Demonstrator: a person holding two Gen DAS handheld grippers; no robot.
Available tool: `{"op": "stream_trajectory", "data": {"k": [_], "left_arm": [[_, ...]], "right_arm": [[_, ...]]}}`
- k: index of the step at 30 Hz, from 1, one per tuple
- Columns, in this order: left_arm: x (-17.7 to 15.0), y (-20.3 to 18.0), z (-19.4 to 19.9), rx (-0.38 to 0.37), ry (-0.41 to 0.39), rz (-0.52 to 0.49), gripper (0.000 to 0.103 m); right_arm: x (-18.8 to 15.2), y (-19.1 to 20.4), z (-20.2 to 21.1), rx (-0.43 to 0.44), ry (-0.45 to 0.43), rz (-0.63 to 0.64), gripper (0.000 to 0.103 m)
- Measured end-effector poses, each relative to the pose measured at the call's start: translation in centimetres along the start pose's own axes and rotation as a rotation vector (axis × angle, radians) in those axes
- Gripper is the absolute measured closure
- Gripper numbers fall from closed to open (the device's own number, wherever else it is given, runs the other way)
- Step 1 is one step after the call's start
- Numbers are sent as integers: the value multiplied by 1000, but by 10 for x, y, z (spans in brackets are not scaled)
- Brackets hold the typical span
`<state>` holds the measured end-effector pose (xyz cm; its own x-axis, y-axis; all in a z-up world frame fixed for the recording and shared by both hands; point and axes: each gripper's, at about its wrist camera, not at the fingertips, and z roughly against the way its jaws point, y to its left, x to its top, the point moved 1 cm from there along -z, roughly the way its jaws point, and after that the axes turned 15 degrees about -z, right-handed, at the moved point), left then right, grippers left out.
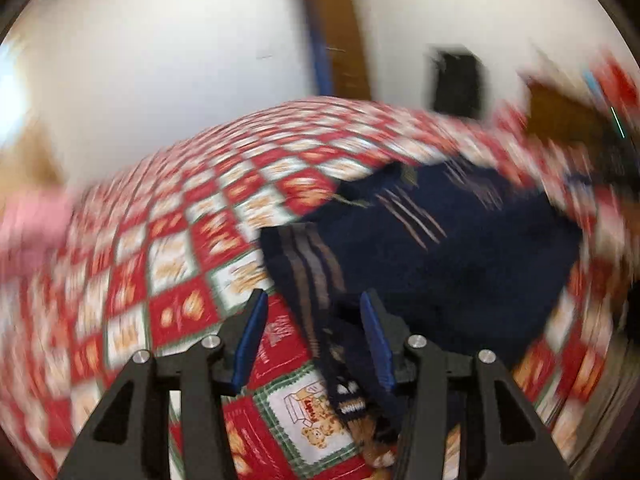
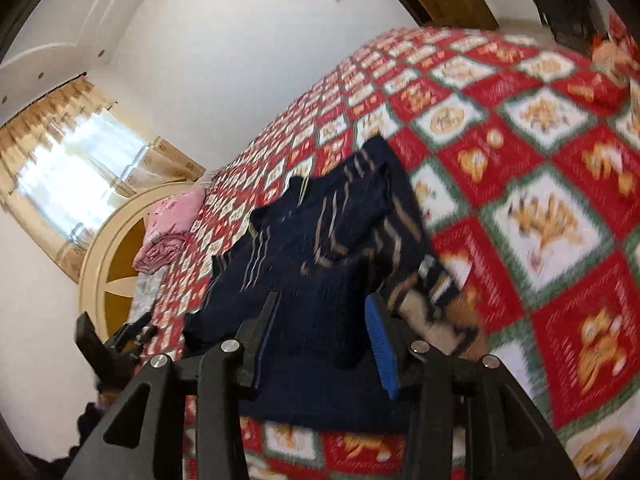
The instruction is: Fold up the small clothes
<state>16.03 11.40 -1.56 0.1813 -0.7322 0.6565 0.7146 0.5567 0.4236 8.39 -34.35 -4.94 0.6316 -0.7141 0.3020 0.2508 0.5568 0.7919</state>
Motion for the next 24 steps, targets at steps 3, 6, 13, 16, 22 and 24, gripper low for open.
{"op": "stream_trajectory", "data": {"k": [3,6,13,16,22,24], "left_arm": [[5,-37,-9,-7,16,-362,50],[1,-56,-26,-42,63,-622,50],[10,-60,-70,-64,120,-810,50],[21,-60,-76,-95,78,-817,50],[32,-68,-94,-155,93,-788,82],[34,-64,-97,-199,119,-680,86]], "right_arm": [[-5,1,-3,-6,26,-17,59],[-7,3,-2,-28,21,-22,59],[-7,2,10,-44,4,-51,59],[-4,0,16,-56,-8,-57,59],[6,-8,20,-83,-31,-71,59],[9,-8,20,-108,-40,-48,59]]}}
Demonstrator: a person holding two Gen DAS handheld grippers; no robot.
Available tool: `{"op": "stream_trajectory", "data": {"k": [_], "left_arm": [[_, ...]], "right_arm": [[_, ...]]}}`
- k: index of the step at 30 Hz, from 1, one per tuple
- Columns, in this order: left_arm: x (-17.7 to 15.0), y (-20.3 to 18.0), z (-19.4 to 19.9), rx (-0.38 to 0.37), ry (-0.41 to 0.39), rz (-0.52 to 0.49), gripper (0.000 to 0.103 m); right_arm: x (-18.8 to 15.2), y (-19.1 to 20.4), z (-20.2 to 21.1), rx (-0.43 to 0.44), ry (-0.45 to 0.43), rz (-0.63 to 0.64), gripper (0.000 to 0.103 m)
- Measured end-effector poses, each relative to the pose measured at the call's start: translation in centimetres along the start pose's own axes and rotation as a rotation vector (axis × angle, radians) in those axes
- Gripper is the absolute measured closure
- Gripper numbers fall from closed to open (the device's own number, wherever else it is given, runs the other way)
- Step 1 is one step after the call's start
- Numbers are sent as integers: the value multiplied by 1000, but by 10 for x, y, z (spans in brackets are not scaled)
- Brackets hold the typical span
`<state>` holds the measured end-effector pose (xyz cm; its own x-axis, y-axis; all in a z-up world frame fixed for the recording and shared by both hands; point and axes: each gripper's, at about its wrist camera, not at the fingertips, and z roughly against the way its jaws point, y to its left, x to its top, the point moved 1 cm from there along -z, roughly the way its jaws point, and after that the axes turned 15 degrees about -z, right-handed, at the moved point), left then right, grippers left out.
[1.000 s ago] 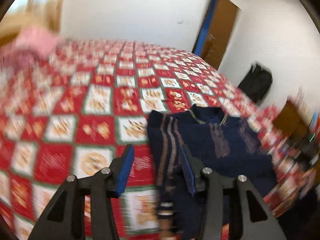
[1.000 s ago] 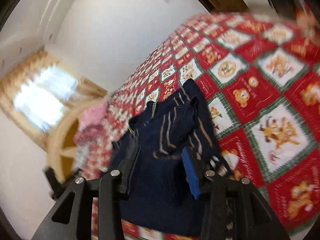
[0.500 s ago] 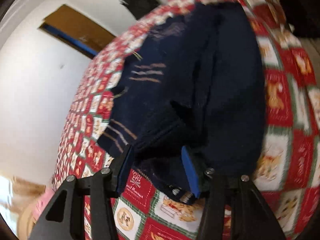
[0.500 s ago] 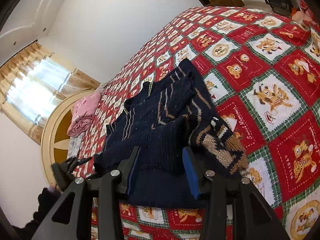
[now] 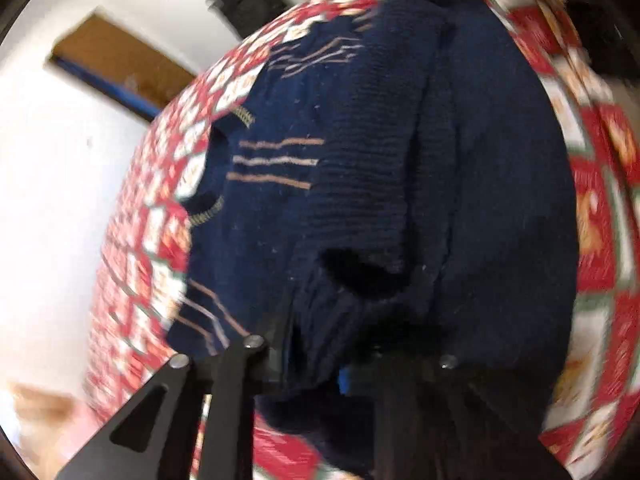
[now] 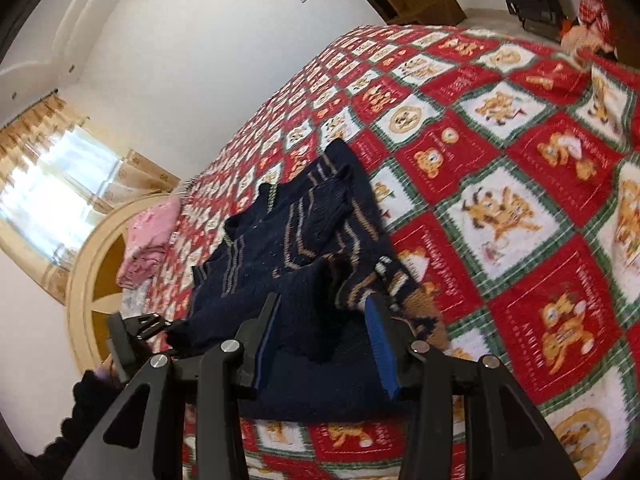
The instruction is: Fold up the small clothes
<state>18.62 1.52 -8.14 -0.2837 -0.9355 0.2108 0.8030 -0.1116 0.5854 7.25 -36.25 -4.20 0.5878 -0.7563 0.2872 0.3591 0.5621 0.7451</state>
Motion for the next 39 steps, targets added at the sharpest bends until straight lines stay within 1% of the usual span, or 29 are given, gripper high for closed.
{"op": "stream_trajectory", "data": {"k": [1,3,5,7,8,9,10,11,12,14,15,16,17,18,19,21,23,25,26,27,28,30,32,34,35,36,37,39], "left_arm": [[-1,6,1,-18,-13,78,87],[-9,27,6,-59,-72,313,88],[-28,53,5,-119,-131,614,89],[-47,68,2,-161,-173,847,89],[-55,72,-1,-180,-193,943,89],[-60,73,-5,-190,-205,1014,89],[-64,73,-8,-196,-199,1054,89],[-66,70,-14,-203,-177,1086,89],[-65,67,-18,-207,-153,1091,89],[-58,60,-24,-189,-117,1059,87],[-56,58,-24,-176,-114,1051,87],[-55,57,-23,-173,-113,1057,87],[-56,58,-23,-177,-114,1073,87],[-58,59,-22,-180,-115,1087,87],[-58,58,-23,-183,-115,1097,87],[-61,60,-24,-174,-115,1103,87],[-62,60,-21,-169,-117,1112,87],[-63,60,-21,-169,-122,1132,86],[-65,60,-21,-169,-128,1147,86],[-66,60,-20,-170,-134,1162,85],[-66,59,-20,-170,-137,1170,85],[-67,58,-19,-166,-145,1187,85],[-66,57,-17,-165,-154,1194,91],[-64,56,-13,-156,-161,1198,94],[-62,57,-10,-153,-170,1202,95],[-62,58,-7,-148,-178,1207,95],[-61,60,-3,-144,-188,1218,95],[-62,66,6,-136,-217,1248,95]], "right_arm": [[1,2,1,-9,-5,21,59],[3,6,1,-17,-10,62,59],[7,10,-2,-34,-13,103,59],[10,17,-6,-80,-30,174,59],[10,20,-9,-107,-39,212,59],[9,24,-12,-139,-44,271,59],[7,28,-15,-156,-42,329,59],[3,32,-19,-169,-38,396,59],[-3,36,-22,-188,-39,488,59],[-21,45,-30,-244,-60,714,59],[-33,50,-35,-284,-73,841,59],[-41,53,-42,-322,-73,940,59],[-46,54,-50,-346,-57,1003,59],[-48,55,-60,-355,-16,1046,59],[-48,56,-67,-356,6,1059,59],[-46,59,-87,-372,41,1112,59],[-45,63,-101,-367,65,1142,59],[-41,67,-113,-321,122,1122,60],[-36,69,-116,-277,150,1084,77],[-31,71,-118,-237,182,1029,92],[-26,72,-120,-219,202,973,92],[-13,70,-122,-197,206,852,92],[-4,65,-119,-168,204,750,93],[10,59,-109,-95,208,592,93],[15,60,-104,-51,207,533,93],[20,62,-98,-4,202,489,93],[23,68,-93,29,191,471,93],[28,84,-84,75,170,475,93]]}}
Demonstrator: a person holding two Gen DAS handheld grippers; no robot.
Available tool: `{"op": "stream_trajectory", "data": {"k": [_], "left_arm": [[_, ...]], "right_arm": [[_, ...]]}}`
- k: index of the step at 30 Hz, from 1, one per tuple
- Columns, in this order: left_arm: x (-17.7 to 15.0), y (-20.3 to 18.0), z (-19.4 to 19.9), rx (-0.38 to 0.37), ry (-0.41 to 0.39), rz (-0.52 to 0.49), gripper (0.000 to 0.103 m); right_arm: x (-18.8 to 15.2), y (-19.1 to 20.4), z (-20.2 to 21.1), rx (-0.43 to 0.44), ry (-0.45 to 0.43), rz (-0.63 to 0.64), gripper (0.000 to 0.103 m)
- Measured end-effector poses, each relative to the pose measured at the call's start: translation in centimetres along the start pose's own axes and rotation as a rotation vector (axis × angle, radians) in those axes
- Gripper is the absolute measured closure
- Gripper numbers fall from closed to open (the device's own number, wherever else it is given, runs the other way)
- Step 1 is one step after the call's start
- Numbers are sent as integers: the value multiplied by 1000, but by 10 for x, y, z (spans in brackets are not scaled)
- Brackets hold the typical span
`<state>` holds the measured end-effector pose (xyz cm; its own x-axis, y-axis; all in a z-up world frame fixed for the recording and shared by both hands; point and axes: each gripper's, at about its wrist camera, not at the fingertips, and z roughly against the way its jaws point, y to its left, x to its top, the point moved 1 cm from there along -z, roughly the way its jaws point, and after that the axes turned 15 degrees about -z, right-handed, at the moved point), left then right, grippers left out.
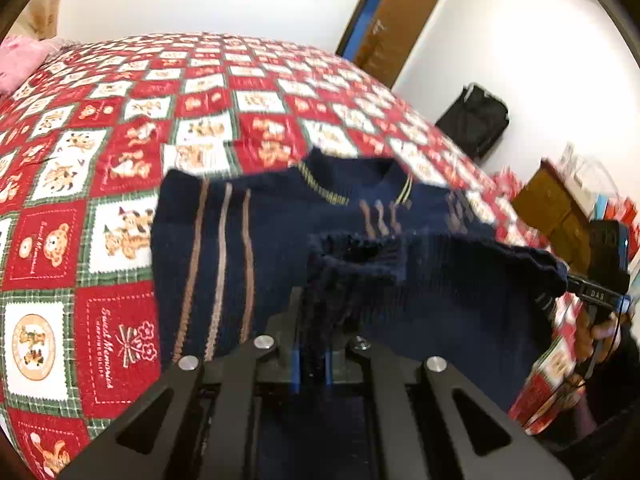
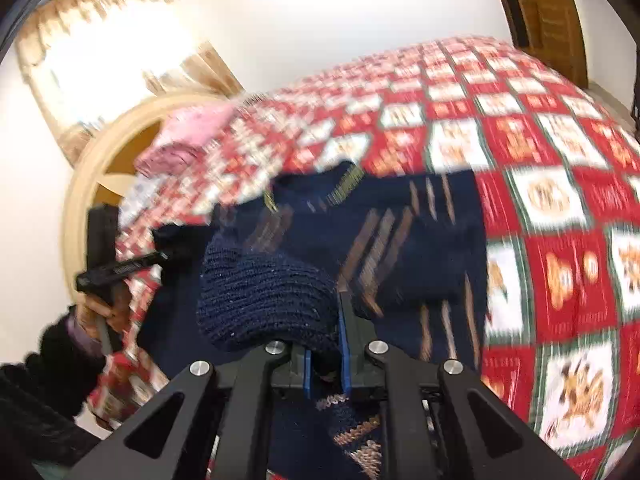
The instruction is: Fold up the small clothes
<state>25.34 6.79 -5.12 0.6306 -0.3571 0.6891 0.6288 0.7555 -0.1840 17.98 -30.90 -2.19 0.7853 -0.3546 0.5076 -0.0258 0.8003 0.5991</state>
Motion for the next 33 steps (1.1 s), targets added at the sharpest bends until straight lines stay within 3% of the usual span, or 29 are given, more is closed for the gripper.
{"op": "stream_trajectory", "data": {"k": [5,10,13,18,20,23,25,27,33], "left_arm": [[27,8,22,26,-80,34,95],[50,33,14,91,-110,102,95],[56,47,-12,147,-65,112,95],[46,67,-50,239,56,159,88],[44,72,-51,249,87,182,69],[45,79,-40,228,73,214,46],[46,83,-25,212,32,223,40],[45,82,-9,208,13,221,35],[0,57,34,155,-10,194,34]], "right_arm": [[40,25,3,29,-79,43,93],[82,0,-41,23,-100,-71,93],[90,-19,-77,-28,-86,-102,93],[81,-59,-122,-143,-9,-257,88],[82,-72,-116,-125,-22,-326,82],[84,-95,-95,-122,-67,-479,81],[87,-114,-75,-157,-120,-566,81],[83,-118,-49,-226,-171,-564,81],[23,-68,13,-201,-211,-314,81]]}}
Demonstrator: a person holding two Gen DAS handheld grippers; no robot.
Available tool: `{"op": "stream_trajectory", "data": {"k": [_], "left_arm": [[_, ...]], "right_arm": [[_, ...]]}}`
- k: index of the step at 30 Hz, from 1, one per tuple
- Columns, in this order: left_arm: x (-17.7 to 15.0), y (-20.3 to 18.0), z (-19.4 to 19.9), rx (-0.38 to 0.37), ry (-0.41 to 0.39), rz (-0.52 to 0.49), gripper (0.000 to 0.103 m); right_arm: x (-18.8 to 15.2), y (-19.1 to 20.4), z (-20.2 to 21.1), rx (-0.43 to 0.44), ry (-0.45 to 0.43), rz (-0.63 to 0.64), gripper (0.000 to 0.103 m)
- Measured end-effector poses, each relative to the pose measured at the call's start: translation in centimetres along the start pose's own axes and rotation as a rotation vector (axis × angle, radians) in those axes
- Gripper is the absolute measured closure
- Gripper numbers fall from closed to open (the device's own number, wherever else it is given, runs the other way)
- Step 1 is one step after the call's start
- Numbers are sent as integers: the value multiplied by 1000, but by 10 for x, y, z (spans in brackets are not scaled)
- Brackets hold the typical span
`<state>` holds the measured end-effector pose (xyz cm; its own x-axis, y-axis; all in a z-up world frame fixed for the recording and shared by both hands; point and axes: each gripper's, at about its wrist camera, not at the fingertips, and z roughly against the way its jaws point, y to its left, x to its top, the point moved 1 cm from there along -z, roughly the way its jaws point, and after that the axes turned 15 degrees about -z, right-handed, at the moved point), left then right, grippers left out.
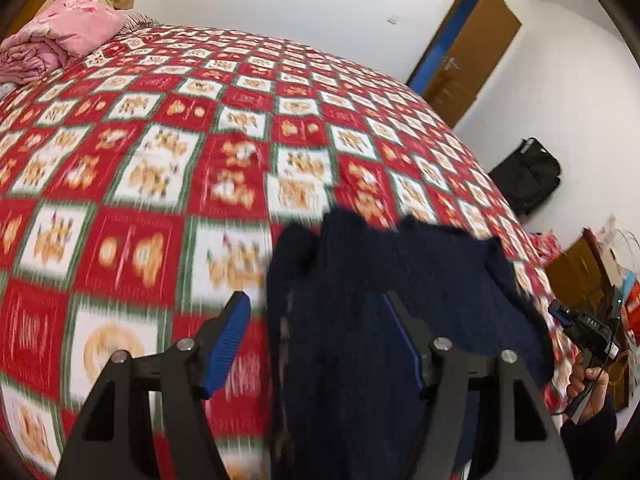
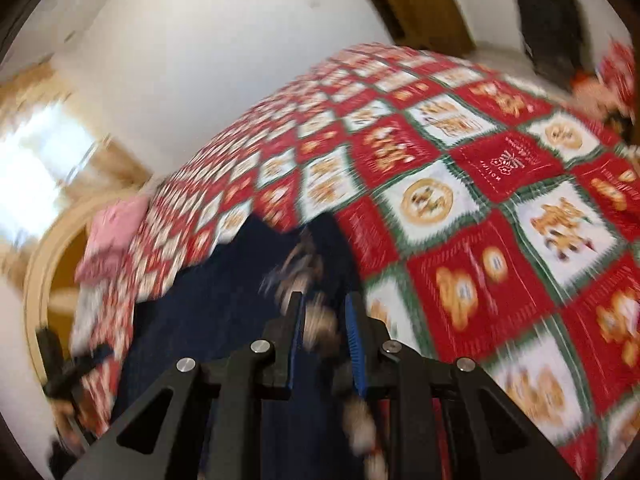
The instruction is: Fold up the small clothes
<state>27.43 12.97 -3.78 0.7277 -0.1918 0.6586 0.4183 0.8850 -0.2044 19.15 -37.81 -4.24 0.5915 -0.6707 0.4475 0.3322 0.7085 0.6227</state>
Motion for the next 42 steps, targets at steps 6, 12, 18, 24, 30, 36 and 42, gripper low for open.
{"op": "stream_trajectory", "data": {"k": [6,12,18,24,30,36,42], "left_arm": [[-55,-27,5,-74,-7,14,33],[-73,-54,11,-85,-30,-27,33],[-74,-48,29,-117,-75,-14,33],[-92,-56,17,-113,-35,-20,33],[-94,-57,16,-161,-72,8,77],[-87,-53,24,-233,-67,16,90],[-94,-14,57,-247,-138,115,90]], "right_arm": [[-59,17,10,-163,-50,274,81],[-70,-2,18,-192,-61,222,81],[-74,-28,37,-124,-64,103,64],[-93,-28,28,-88,-19,103,54],[-101,-6,18,-148,-9,279,95],[-92,0,39,35,69,189,95],[-84,-44,46,-10,147,48,95]]}}
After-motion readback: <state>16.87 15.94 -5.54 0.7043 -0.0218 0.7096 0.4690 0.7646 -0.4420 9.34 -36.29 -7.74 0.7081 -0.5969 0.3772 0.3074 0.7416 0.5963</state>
